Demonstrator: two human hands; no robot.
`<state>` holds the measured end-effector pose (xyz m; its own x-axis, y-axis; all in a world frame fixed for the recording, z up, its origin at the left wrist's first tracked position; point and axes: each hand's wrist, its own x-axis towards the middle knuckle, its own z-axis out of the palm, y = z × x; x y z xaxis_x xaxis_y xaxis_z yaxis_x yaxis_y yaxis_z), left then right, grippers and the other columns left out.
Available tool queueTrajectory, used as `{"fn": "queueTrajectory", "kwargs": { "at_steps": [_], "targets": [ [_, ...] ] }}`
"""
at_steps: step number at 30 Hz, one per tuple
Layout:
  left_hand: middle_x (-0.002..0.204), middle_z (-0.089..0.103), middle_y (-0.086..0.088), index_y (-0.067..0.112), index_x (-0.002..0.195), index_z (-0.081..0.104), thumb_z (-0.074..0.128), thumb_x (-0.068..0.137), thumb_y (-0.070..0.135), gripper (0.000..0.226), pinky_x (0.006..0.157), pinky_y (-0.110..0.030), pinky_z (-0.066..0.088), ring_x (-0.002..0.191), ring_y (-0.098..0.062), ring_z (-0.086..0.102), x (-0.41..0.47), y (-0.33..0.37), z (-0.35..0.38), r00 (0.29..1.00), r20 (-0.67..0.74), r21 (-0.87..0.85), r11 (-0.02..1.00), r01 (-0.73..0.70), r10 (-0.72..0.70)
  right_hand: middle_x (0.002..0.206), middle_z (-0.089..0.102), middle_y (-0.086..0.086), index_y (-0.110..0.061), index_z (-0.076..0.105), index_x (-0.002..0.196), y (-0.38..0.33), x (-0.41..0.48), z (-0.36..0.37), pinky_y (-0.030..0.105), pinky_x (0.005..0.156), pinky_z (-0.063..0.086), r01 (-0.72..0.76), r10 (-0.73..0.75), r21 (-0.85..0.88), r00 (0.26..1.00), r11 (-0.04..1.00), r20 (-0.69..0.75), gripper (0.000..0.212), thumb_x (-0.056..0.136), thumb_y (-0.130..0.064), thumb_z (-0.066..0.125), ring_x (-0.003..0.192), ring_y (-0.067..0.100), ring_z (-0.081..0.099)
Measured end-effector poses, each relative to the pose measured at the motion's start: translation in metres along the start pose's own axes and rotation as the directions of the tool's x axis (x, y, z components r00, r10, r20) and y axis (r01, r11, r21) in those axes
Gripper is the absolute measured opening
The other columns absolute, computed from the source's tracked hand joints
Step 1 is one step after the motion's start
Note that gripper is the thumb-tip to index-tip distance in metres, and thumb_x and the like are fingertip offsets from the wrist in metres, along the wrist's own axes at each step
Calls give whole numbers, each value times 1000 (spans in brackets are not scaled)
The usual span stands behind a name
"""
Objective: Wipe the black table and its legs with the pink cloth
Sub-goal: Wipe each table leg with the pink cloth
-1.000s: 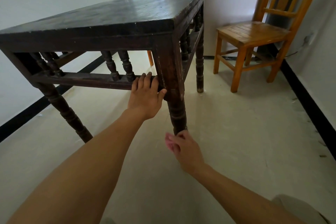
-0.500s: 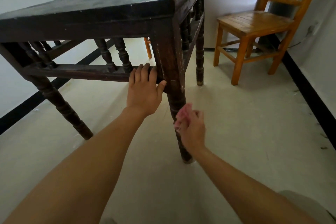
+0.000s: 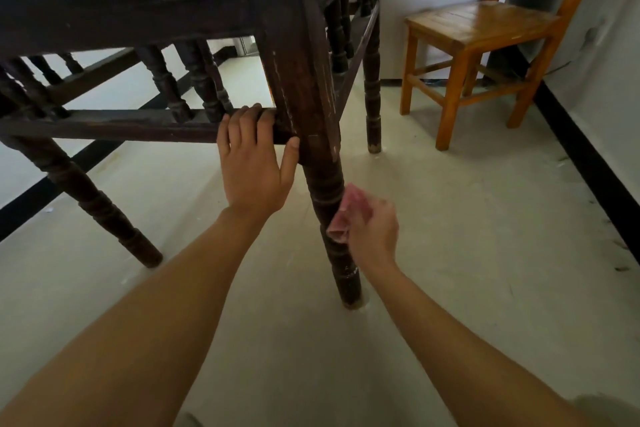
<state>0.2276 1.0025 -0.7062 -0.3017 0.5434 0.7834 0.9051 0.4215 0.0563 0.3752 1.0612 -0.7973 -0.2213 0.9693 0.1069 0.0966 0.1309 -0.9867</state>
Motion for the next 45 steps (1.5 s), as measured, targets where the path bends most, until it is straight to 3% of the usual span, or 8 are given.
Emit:
{"fn": "queueTrajectory", "kwargs": {
  "at_steps": [5,10,17,22,27,34,40,45],
  "targets": [
    [119,57,-14,6,117,55,29,97,50,56,114,-47,23,118,-32,49,-1,-4,25,984,-180,-36,999,-8,1,91,62,-6,-25,58,106,62,-99,26,32,60,61,61,-81,65,924,996,373,12,95,-30,58,68,12,68],
    [127,55,-15,6,125,54,34,97,45,51,116,-48,22,127,-32,45,-4,-10,30,974,-226,-85,995,-43,23,104,57,-4,-32,62,102,73,-47,14,38,63,61,70,-62,112,995,991,-77,8,94,-32,60,82,15,68],
    [157,23,-13,12,143,38,46,96,45,58,115,-37,14,145,-30,19,-51,11,16,996,-49,-256,965,57,-72,100,65,0,-24,64,113,9,-3,-2,39,60,62,-179,161,114,975,977,150,19,98,-19,53,84,23,70],
    [142,45,-4,19,140,38,52,94,48,56,100,-41,46,122,-23,51,-93,31,23,913,377,-411,854,318,-159,70,72,1,-17,73,82,64,-65,-11,32,57,60,-78,261,-431,886,899,383,25,96,-11,53,58,12,69],
    [113,66,-9,12,133,49,52,96,39,46,80,-29,44,89,-17,58,-64,24,17,812,569,-426,799,423,-126,92,68,0,-20,67,107,49,-25,-24,28,48,57,-199,211,-148,975,969,73,17,97,-25,55,71,15,67],
    [91,59,-1,7,120,58,57,93,40,43,77,-28,42,82,-17,57,-51,16,22,829,548,-377,853,362,-109,95,57,-4,-21,56,127,16,14,0,15,38,45,-210,254,-174,923,962,289,30,100,-12,48,73,13,60],
    [91,64,-4,8,110,62,63,89,40,38,75,-27,43,84,-19,61,-45,4,27,830,554,-425,834,353,-70,103,61,-7,-22,72,105,85,-73,17,19,78,52,523,-409,-407,848,749,338,17,92,-30,62,82,2,55],
    [91,63,0,8,112,63,65,87,41,41,76,-27,43,83,-17,60,-45,4,26,833,549,-446,819,361,-68,104,57,4,-19,71,106,75,-52,33,21,71,53,661,-597,-435,746,611,295,19,90,-27,66,83,14,57]
  ]
}}
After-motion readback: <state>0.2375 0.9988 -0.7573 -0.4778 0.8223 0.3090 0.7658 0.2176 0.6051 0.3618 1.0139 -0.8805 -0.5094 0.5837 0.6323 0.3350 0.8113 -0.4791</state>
